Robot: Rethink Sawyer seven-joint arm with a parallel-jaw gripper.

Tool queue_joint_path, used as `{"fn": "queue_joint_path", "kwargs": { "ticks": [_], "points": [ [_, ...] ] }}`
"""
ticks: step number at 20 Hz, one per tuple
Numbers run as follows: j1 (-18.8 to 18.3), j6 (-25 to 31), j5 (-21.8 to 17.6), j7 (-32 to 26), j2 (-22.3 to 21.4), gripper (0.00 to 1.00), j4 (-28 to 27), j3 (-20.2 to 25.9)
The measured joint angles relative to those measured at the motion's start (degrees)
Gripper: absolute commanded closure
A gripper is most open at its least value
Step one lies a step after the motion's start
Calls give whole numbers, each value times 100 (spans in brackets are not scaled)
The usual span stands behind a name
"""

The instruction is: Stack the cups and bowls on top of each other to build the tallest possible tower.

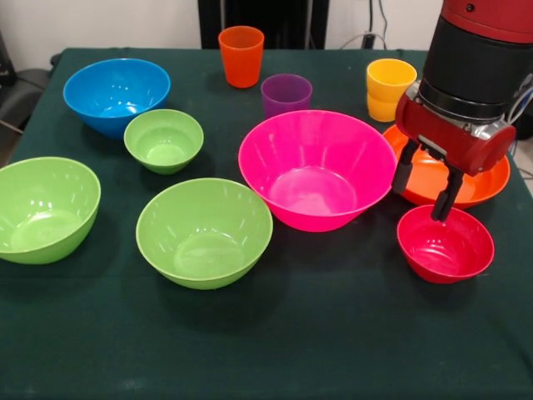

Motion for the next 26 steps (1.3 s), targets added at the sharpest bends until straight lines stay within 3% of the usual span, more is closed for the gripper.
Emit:
{"fn": "queue_joint_path", "kwargs": {
  "ticks": [26],
  "points": [
    [48,43,-1,1,-228,0,2,-146]
  ]
}}
